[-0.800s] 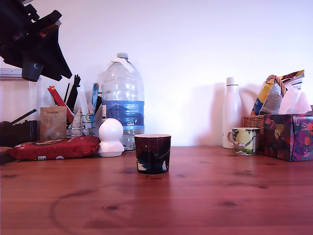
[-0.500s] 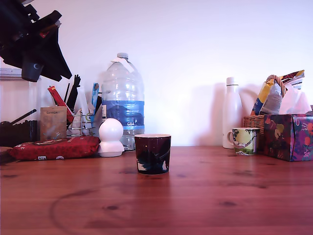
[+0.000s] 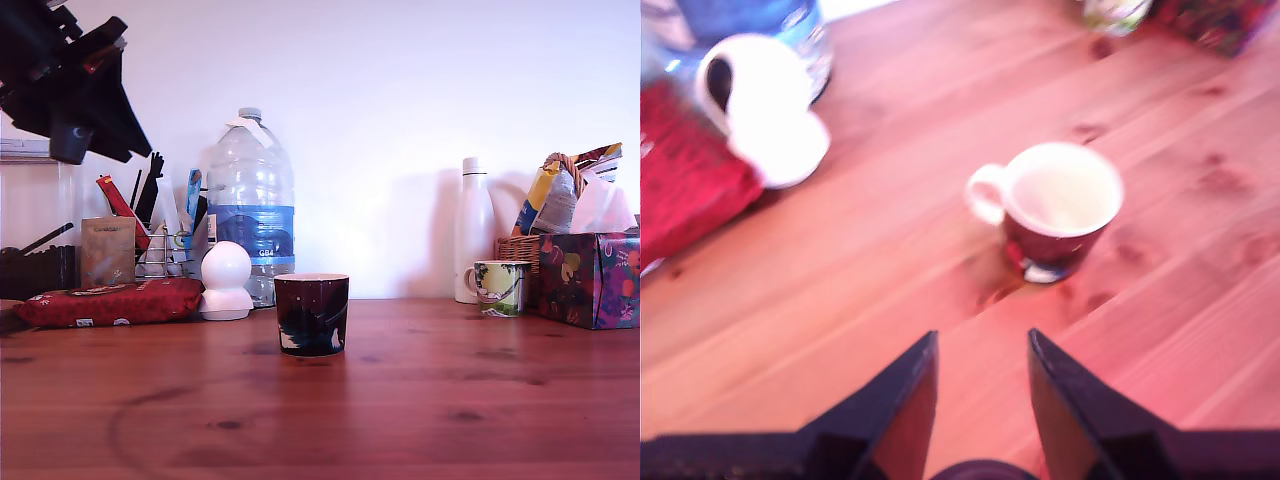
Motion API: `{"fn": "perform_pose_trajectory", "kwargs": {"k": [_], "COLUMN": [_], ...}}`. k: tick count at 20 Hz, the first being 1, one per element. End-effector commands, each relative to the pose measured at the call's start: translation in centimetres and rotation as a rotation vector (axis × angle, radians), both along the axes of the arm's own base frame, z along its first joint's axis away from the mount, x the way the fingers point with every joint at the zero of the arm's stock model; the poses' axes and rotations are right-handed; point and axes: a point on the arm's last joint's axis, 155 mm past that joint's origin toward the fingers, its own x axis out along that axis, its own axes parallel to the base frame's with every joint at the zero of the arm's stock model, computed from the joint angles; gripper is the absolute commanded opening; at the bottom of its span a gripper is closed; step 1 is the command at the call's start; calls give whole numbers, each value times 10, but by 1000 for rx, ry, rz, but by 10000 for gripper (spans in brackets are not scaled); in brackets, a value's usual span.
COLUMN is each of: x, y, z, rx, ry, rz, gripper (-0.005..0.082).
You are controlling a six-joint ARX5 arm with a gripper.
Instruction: Pick up the coffee capsules from the table one by one and drop them inside the nearest coffee cup
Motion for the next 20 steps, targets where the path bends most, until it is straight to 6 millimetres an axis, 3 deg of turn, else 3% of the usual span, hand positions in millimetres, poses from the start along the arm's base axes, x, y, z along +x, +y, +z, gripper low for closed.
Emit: {"fn": "perform_pose_trajectory", "kwargs": {"k": [1, 9, 20], "x": [0, 7, 46], "y": [-10, -47, -108], "z": [-7, -6, -5], "rx": [2, -7, 1], "ry": [5, -5, 12], "rz": [-28, -101, -189], "gripper": [212, 212, 212]}}
